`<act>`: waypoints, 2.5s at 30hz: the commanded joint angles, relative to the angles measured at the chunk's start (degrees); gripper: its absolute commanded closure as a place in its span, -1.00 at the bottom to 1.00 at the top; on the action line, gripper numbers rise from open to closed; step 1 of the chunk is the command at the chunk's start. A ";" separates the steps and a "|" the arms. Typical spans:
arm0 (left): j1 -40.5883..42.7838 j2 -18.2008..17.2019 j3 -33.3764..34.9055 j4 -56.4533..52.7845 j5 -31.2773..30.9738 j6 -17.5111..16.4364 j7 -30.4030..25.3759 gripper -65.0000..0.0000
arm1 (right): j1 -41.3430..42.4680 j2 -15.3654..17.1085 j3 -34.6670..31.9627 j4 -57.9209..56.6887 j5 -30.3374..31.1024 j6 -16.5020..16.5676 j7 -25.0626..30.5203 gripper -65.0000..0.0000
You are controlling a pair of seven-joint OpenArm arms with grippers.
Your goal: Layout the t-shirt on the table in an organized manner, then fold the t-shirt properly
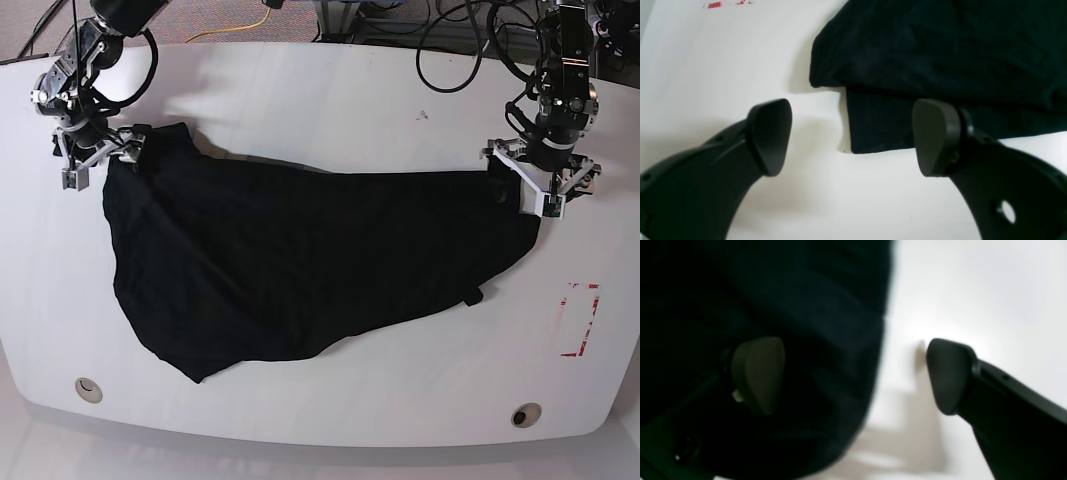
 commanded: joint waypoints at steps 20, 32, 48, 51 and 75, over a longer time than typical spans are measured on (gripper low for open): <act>-0.54 -0.77 -0.32 0.96 0.17 0.28 -1.21 -0.62 | 0.20 -0.31 -4.26 0.66 0.32 0.34 -0.57 0.39; -0.19 -0.94 -0.32 0.87 0.17 0.20 -1.21 -0.62 | 0.20 -0.31 -6.73 0.66 0.05 0.34 -0.57 0.96; -0.54 -1.03 -0.32 -5.28 0.17 -5.17 -1.12 -0.64 | 0.29 -0.05 -6.73 0.66 0.05 0.34 -0.48 0.96; -0.63 -0.86 -0.32 -7.21 0.09 -5.96 -1.30 -0.68 | 0.29 0.04 -6.73 0.66 0.05 0.34 -0.48 0.96; -6.96 0.46 2.93 -16.89 0.09 -6.31 -1.30 -0.73 | 0.29 0.04 -6.64 0.75 0.23 0.34 -0.48 0.96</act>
